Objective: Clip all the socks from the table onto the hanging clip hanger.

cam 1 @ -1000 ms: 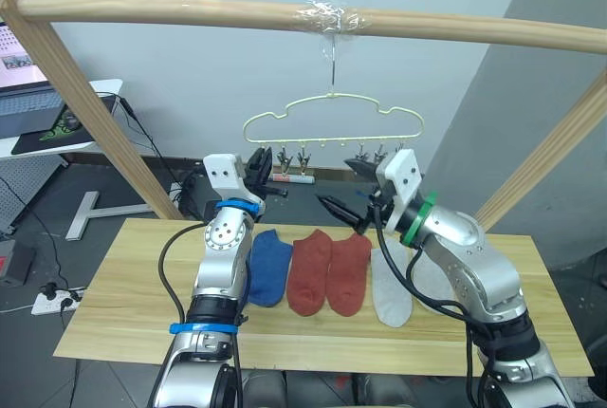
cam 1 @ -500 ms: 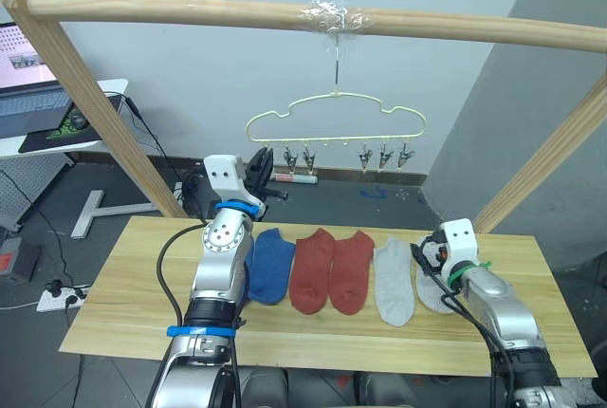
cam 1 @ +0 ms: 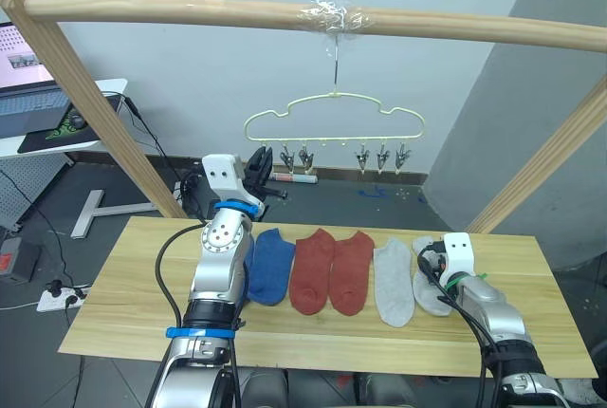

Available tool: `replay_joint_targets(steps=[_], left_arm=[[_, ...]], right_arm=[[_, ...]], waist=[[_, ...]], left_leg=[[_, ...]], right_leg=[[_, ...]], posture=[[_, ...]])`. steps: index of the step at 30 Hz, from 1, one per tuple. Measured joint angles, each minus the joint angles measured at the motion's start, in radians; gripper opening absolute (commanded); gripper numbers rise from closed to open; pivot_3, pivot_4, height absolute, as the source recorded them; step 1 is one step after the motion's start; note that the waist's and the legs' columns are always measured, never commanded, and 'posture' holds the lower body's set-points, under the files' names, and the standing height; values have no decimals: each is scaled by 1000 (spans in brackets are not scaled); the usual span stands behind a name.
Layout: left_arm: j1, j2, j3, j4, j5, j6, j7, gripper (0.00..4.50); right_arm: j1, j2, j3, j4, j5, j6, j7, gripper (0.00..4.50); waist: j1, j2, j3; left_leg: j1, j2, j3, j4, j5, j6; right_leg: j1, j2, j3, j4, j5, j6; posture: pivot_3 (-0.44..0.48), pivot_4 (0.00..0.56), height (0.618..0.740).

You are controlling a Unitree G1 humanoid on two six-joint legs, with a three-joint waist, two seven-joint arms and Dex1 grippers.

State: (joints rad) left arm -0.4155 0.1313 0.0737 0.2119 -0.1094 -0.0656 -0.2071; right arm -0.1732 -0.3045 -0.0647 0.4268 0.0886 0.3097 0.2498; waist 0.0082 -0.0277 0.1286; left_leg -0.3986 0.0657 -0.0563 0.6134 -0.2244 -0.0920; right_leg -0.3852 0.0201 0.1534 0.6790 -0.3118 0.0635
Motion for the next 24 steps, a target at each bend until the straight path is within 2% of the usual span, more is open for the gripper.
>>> replay_joint_targets(steps=[5, 8, 10, 13, 17, 20, 24], left_arm=[[0, 1, 3, -1, -4, 11, -2, 56], [1, -1, 17, -14, -41, 45, -10, 56], [1, -4, 42, -43, -125, 124, -39, 56], [1, -17, 101, -106, -341, 344, -93, 56], [-27, -9, 242, -134, -654, 643, -73, 56], [-43, 25, 298, -135, -769, 750, -64, 56], [-48, 25, 331, -145, -855, 824, -35, 56]], right_arm=[[38, -36, 45, -4, -59, -87, 10, 22], [65, -69, 62, -36, -92, -139, 23, 22], [85, -95, 76, -128, -106, -151, 54, 22], [84, -123, 118, -393, -100, -132, 137, 22], [21, -53, 246, -613, -58, 16, 222, 22], [-37, 12, 336, -624, -63, 79, 237, 22], [-138, 90, 363, -546, -71, 105, 223, 22]], waist=[[1, 0, 0], [0, 0, 0], [-4, 1, 1], [-18, 3, 2], [-24, 3, 2], [-25, 3, 2], [-17, 2, 1]], left_leg=[[0, 0, 0, 0, 0, 0], [0, -1, 0, 0, 0, 0], [0, 0, 0, 0, 0, 0], [1, 0, -1, 0, 0, 0], [1, 0, -7, 0, 0, 0], [0, 0, -8, 1, 1, -1], [0, -1, -7, 1, 2, -3]], right_leg=[[0, 0, 0, 0, 0, 0], [0, -1, 0, 0, 0, 0], [0, -1, 0, 0, 0, 0], [0, 0, 0, 2, -1, 1], [1, 2, -4, 2, -1, 2], [1, 1, -5, 2, 0, 1], [2, -1, -7, 1, 0, 0]], posture=[[106, 125, 740], [103, 122, 740], [103, 122, 740], [103, 122, 740], [106, 120, 740], [107, 116, 740], [120, 112, 740]])
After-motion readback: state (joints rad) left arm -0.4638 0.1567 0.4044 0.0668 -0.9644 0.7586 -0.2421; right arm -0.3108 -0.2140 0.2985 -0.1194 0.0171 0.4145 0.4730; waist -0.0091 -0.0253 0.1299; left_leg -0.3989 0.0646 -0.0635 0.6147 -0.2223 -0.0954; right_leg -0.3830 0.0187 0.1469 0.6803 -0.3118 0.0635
